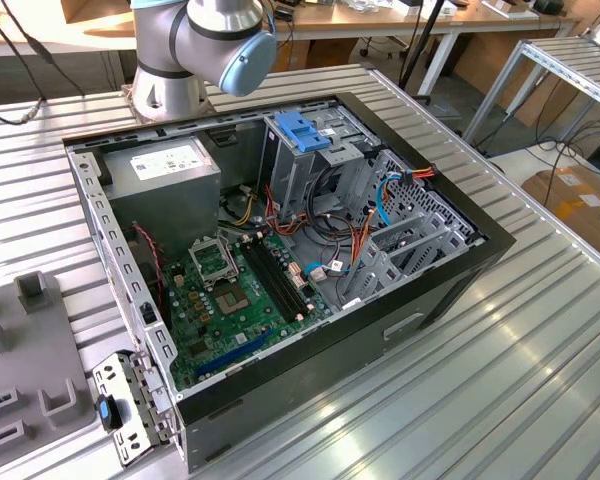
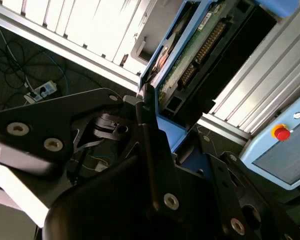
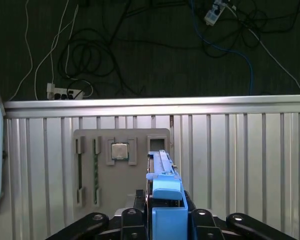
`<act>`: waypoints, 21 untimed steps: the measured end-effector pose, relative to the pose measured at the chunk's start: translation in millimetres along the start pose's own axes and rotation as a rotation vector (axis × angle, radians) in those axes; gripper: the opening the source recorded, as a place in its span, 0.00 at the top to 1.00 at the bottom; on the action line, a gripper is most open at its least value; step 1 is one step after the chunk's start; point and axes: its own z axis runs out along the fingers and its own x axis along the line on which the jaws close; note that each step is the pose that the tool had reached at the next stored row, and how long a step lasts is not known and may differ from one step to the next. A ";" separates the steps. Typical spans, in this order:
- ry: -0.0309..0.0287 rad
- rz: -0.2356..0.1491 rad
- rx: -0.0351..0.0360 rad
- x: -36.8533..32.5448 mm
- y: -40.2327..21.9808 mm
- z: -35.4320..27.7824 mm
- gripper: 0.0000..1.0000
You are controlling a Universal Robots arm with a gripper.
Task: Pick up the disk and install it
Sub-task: 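Pick up the disk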
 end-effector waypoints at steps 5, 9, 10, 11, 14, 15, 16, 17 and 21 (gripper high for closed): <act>0.0000 0.000 0.0000 0.6 -0.4 -20.0 0.64; 0.0000 0.000 0.0000 0.6 -0.7 -33.4 0.64; 0.0000 0.000 0.0000 0.6 -0.8 -36.0 0.64; 0.0000 0.000 -0.0001 0.6 -0.8 -38.6 0.64; 0.0001 0.000 -0.0001 0.6 -1.0 -47.4 0.64; 0.0000 0.000 -0.0001 0.6 -1.1 -49.9 0.64; 0.0000 0.000 -0.0001 0.6 -1.1 -52.0 0.64; 0.0000 0.000 -0.0001 0.7 -1.2 -55.3 0.64; 0.0001 0.000 -0.0002 0.5 -1.4 -64.5 0.64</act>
